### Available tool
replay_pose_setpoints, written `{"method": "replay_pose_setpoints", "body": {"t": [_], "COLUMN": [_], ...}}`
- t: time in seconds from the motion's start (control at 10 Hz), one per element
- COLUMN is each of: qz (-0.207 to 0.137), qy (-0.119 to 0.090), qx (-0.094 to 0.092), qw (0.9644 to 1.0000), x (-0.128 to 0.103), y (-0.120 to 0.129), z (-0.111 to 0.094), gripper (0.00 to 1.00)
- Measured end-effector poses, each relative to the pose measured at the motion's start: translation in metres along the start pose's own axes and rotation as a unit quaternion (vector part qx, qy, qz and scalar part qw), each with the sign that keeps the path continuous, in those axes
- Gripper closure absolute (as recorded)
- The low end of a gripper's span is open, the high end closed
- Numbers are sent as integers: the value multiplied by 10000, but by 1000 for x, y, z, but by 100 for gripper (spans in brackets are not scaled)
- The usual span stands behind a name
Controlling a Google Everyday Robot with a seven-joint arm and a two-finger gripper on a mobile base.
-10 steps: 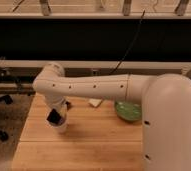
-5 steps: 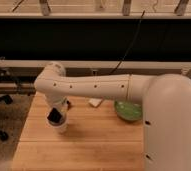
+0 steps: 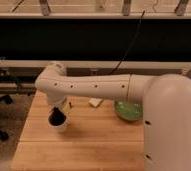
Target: Place the eraser in the ceramic cup
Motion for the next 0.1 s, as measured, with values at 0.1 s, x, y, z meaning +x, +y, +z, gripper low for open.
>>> {"method": "replay_pose_setpoints", "body": {"t": [0.1], "qz": [-1], "qy": [-3], "qx": [2], "qw": [10000], "x": [0], "y": [0], "z": [1], "gripper": [20]}}
